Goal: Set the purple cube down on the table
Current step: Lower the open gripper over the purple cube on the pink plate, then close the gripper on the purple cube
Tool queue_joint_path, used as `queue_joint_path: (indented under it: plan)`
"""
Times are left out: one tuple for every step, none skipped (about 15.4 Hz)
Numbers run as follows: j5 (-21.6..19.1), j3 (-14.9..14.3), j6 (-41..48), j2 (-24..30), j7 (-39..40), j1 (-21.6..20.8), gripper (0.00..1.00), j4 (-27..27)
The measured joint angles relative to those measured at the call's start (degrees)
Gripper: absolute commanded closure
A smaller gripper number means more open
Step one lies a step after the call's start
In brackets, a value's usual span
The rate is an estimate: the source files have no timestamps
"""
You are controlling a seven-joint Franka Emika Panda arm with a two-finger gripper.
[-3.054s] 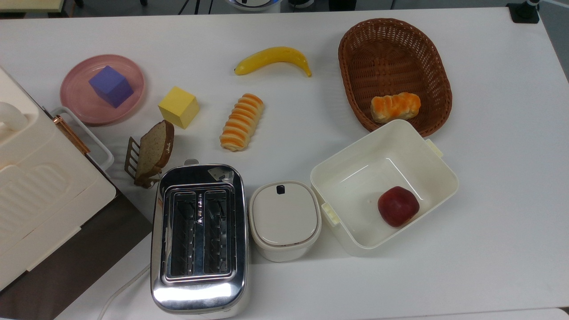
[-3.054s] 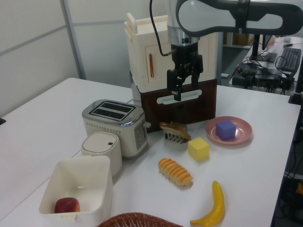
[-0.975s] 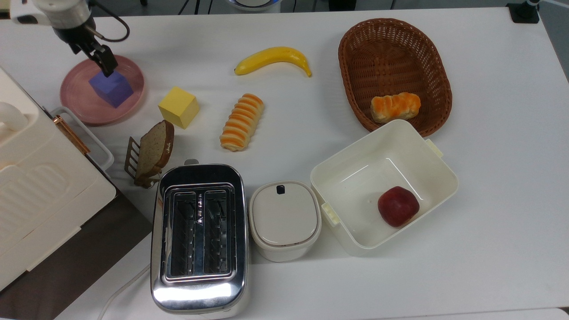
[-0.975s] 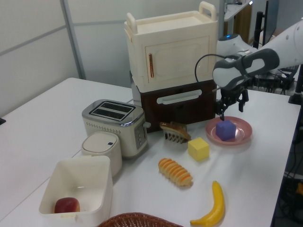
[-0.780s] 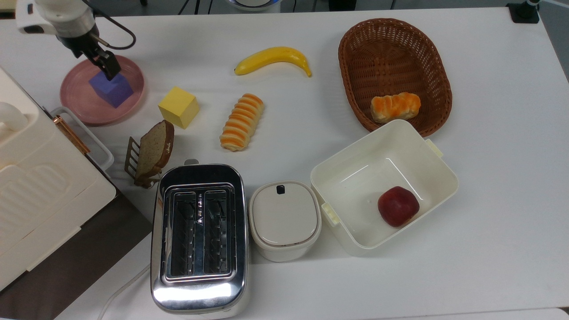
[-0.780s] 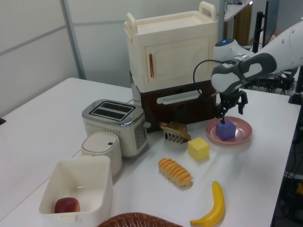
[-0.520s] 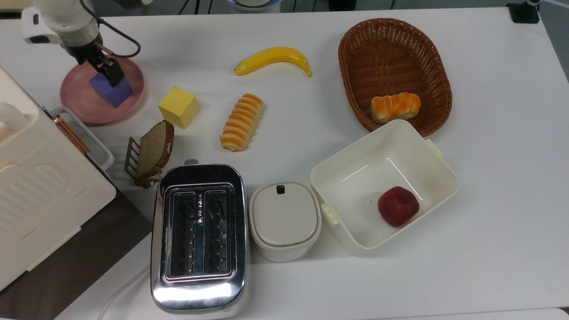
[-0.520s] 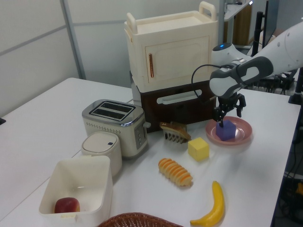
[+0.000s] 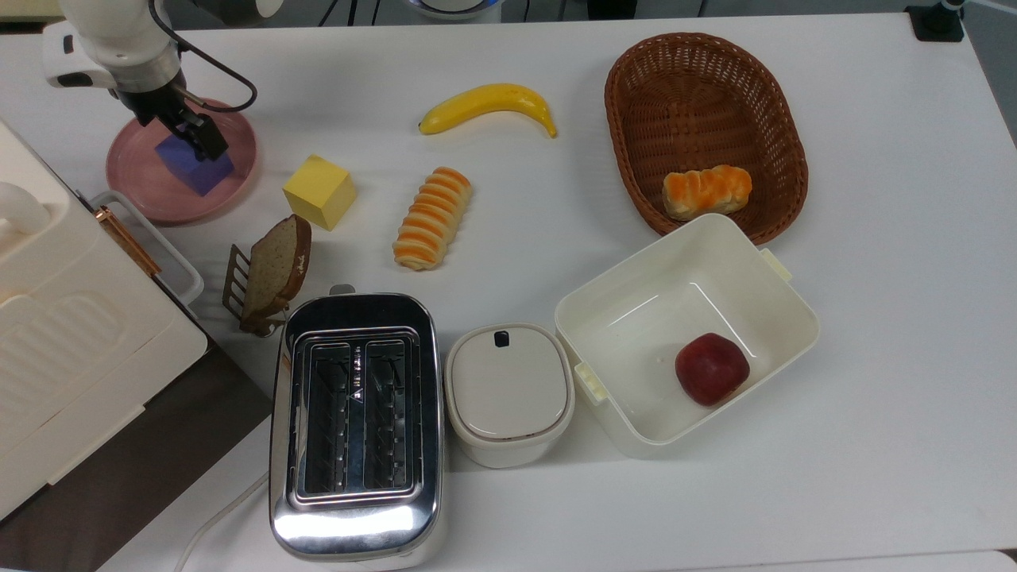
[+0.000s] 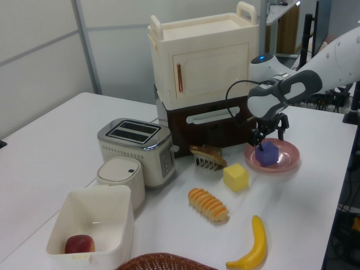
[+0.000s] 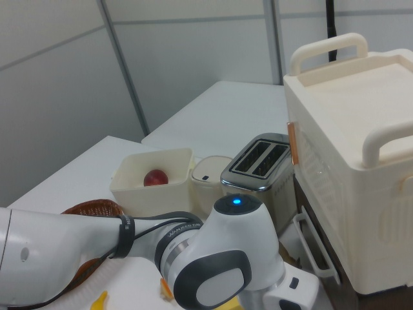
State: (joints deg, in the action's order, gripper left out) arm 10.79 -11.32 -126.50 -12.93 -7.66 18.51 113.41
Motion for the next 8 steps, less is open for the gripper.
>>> queue_joint_path:
  plan:
    - [0.0, 0.1, 0.0, 0.0, 0.0, 0.0, 0.00, -0.1]
    - [0.0, 0.2, 0.0, 0.1, 0.0, -0.1, 0.00, -0.1]
    - [0.0, 0.2, 0.0, 0.1, -0.2, -0.4, 0.00, -0.1]
    - [0.0, 0.3, 0.0, 0.2, -0.7, -0.9, 0.00, -0.2]
    - [0.0, 0.3, 0.0, 0.3, -1.2, -1.5, 0.00, -0.3]
    - [0.0, 0.3, 0.0, 0.4, -1.6, -1.6, 0.00, -0.3]
    - [0.0, 0.3, 0.0, 0.5, -1.8, -1.6, 0.00, -0.3]
    - [0.0, 0.3, 0.0, 0.7, -1.8, -1.6, 0.00, -0.3]
